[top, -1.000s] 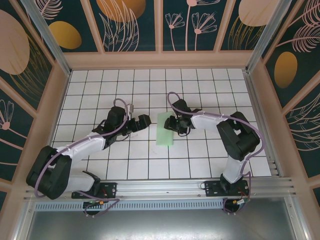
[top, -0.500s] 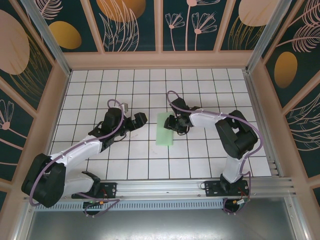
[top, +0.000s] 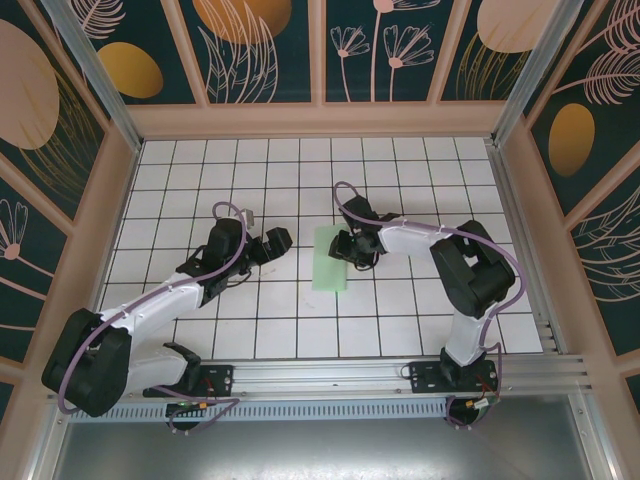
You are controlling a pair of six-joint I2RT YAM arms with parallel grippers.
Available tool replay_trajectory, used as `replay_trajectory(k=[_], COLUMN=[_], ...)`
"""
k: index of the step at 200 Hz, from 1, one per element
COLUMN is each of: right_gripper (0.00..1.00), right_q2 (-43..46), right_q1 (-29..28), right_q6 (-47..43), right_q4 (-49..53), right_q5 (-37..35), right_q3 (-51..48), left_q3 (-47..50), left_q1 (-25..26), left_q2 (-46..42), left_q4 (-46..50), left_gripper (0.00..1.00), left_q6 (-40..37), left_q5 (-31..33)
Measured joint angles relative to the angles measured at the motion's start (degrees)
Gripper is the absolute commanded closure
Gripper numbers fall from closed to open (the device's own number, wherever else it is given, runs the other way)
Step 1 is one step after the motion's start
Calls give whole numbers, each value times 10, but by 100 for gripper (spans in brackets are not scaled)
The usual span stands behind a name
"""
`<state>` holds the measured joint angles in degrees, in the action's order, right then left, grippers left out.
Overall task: Fold a paper plane with a square sheet of paper (pick it up from the middle)
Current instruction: Fold the square sheet of paper in half at the center of the table.
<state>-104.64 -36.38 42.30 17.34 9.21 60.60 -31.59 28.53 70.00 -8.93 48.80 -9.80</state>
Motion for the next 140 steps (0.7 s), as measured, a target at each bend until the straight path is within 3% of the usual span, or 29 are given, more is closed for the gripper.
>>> replay_trajectory(k=[67, 140], right_gripper=[50, 47], right_q2=[0, 35], right_q1=[-2, 7], right_q6=[3, 1], right_q4=[-3, -81], right_q5=[-5, 25], right_q3=[-2, -58], left_q3=[0, 1], left_q1=[0, 0], left_q2=[0, 1], left_q4=[0, 0], left_gripper=[1, 1], left_q6=[5, 6], left_q5=[-2, -2])
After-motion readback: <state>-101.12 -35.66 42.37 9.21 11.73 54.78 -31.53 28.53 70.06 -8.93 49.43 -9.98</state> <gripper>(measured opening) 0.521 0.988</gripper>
